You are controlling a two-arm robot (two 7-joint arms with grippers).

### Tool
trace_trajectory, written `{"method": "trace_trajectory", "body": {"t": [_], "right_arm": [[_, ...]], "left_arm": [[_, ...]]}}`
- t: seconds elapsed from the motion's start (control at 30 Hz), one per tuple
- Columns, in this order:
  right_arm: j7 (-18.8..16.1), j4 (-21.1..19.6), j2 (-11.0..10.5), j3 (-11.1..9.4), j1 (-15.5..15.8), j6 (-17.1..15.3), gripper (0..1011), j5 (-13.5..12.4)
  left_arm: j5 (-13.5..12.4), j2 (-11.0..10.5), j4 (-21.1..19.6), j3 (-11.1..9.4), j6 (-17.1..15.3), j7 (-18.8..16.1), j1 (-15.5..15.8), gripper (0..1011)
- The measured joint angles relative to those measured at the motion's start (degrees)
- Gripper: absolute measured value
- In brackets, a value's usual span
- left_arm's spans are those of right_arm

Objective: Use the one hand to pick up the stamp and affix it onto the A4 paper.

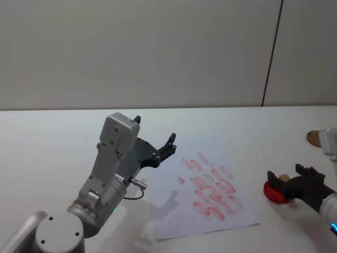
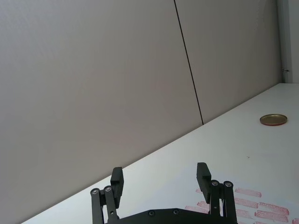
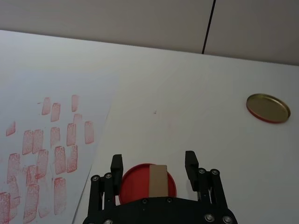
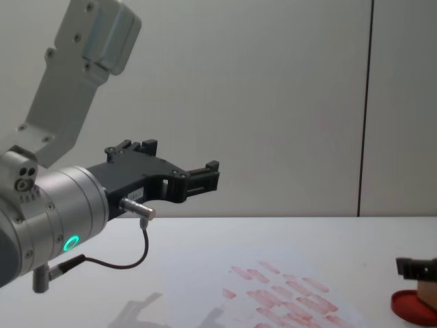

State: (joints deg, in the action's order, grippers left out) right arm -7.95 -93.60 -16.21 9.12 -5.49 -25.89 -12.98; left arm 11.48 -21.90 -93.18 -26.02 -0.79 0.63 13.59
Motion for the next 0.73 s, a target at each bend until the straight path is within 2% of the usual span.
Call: {"method": "trace_trajectory", "body": {"t": [0.23, 0.3, 0.53, 0.73], "right_arm": [[0.76, -1.89, -0.40, -0.19, 0.92, 3.46, 976, 1.10], [1.01, -2.53, -0.56, -0.27, 1.26, 4.67, 1001, 1.47], [1.82, -4.78, -1.22, -0.64, 2.40, 8.46, 1001, 2.62], [2.20, -6.06, -1.60, -0.85, 3.05, 10.24, 1001, 3.17]], "left_arm": [[0.00, 0.00, 0.00, 0.00, 0.00, 0.00, 0.00, 993], [0.00, 0.00, 0.00, 0.00, 0.00, 0.00, 0.00, 993], [0.00, 0.00, 0.00, 0.00, 0.00, 0.00, 0.00, 993], [0.00, 0.00, 0.00, 0.00, 0.00, 0.00, 0.00, 993]]}}
